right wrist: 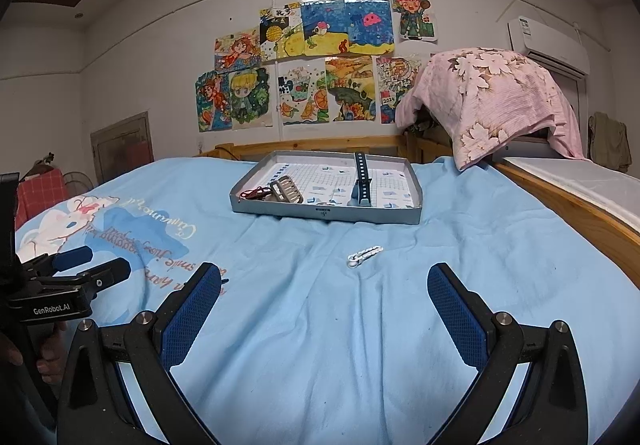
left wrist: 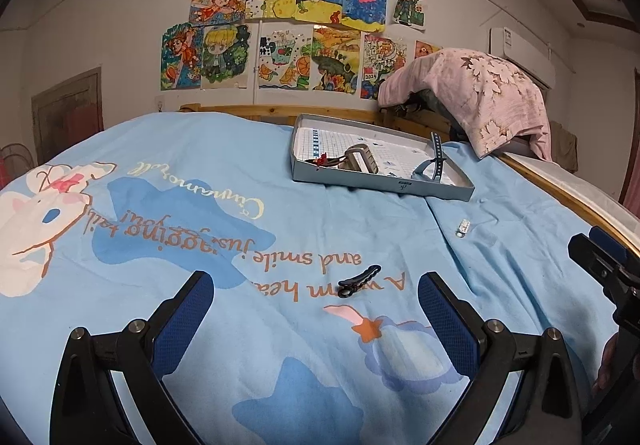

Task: Organize jewelry
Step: 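Withdraw both tools from the tray toward the black and white hair clips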

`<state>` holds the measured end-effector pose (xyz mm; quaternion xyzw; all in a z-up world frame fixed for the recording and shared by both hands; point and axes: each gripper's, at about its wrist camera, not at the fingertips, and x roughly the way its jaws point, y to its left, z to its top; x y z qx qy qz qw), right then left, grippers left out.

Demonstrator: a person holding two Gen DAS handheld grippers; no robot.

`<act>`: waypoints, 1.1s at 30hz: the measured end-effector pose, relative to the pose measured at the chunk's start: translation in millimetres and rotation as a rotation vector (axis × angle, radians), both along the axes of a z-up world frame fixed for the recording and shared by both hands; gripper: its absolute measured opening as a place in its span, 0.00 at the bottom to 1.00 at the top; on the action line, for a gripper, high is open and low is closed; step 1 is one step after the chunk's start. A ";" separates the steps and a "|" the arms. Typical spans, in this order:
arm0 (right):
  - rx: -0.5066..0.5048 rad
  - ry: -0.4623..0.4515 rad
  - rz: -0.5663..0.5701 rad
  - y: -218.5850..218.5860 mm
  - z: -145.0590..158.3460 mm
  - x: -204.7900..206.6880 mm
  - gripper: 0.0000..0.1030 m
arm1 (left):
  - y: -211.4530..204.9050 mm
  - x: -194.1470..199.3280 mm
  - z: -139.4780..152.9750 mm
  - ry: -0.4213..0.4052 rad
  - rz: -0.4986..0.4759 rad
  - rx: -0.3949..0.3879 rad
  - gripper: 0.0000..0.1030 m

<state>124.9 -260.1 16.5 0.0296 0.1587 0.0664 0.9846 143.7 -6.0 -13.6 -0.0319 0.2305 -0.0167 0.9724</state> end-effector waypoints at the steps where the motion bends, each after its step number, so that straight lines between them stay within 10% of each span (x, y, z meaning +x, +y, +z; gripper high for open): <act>1: -0.001 -0.001 0.000 0.0 0.4 1.2 0.99 | 0.4 -0.1 0.2 0.000 0.000 -0.003 1.00; 33: 0.019 -0.141 -0.036 -12.0 22.8 84.2 0.99 | -7.6 72.8 32.0 -0.119 0.018 -0.020 1.00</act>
